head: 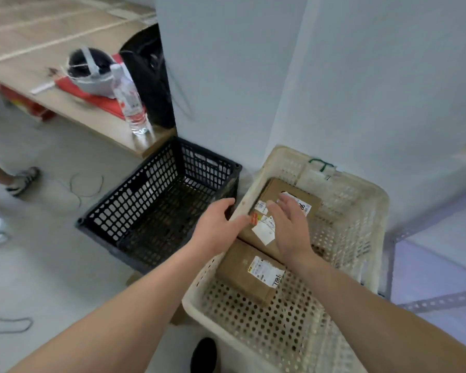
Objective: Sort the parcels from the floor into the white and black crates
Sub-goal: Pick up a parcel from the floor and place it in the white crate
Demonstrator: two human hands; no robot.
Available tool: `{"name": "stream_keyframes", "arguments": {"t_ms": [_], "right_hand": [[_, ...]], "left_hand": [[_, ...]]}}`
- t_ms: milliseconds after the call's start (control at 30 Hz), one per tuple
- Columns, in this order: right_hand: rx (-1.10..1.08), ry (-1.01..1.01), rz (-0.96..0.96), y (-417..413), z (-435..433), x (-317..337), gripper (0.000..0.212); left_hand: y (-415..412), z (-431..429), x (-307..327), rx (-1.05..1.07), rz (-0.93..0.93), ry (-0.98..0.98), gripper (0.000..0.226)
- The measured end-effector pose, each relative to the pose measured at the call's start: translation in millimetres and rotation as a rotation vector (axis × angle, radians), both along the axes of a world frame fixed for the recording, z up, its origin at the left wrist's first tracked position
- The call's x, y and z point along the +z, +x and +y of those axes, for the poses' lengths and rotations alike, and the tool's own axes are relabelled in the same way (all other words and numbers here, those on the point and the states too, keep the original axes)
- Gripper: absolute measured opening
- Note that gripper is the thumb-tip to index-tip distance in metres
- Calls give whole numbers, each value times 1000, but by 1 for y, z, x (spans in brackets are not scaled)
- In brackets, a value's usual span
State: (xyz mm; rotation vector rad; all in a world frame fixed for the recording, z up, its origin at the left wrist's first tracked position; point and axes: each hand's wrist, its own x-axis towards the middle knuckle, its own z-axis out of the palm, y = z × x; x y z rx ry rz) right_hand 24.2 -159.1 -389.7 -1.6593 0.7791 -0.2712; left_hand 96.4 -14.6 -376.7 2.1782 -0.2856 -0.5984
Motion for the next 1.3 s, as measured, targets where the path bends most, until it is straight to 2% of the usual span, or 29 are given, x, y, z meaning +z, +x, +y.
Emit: {"name": "stream_keyframes", "arguments": {"t_ms": [100, 267, 367, 467, 500, 600, 633, 700, 800, 867, 900, 1000, 1033, 1133, 1200, 1233, 1300], "right_hand": [[137, -57, -35, -1, 16, 13, 55], [417, -130, -81, -5, 64, 34, 65], [567, -89, -146, -8, 107, 46, 64], [727, -73, -200, -12, 159, 54, 58], [779, -71, -211, -15, 177, 56, 57], [911, -23, -201, -27, 237, 57, 54], [957, -30, -185, -32, 257, 56, 56], [1055, -77, -164, -48, 297, 55, 73], [1203, -93, -140, -83, 354, 56, 86], [1276, -51, -126, -111, 389, 55, 79], [1303, -49, -130, -125, 405, 54, 73], [1388, -74, -140, -171, 449, 50, 55], [1417, -71, -139, -187, 463, 50, 50], [1510, -76, -122, -238, 502, 51, 59], [1577, -102, -118, -271, 529, 51, 68], [1610, -112, -113, -286, 543, 50, 66], [1670, -129, -112, -319, 568, 51, 53]], "left_hand": [[-13, 30, 13, 114, -29, -23, 69], [-49, 96, 29, 349, -67, -74, 81], [-77, 144, 36, 533, -66, -212, 97], [-116, 199, 45, 687, -91, -276, 76], [-131, 217, 49, 726, -104, -277, 76], [-178, 274, 50, 868, -151, -202, 100], [-194, 294, 50, 940, -150, -193, 97], [-231, 332, 48, 1069, -150, -118, 85], [-298, 381, 48, 1255, -133, -123, 101], [-348, 409, 47, 1386, -132, -185, 108], [-373, 422, 47, 1445, -148, -189, 102], [-446, 451, 51, 1561, -194, -141, 42], [-470, 460, 50, 1603, -209, -136, 31], [-543, 487, 43, 1717, -230, -152, 23], [-590, 501, 38, 1781, -201, -160, 48], [-612, 506, 38, 1820, -175, -153, 59], [-655, 517, 35, 1892, -163, -89, 64]]}}
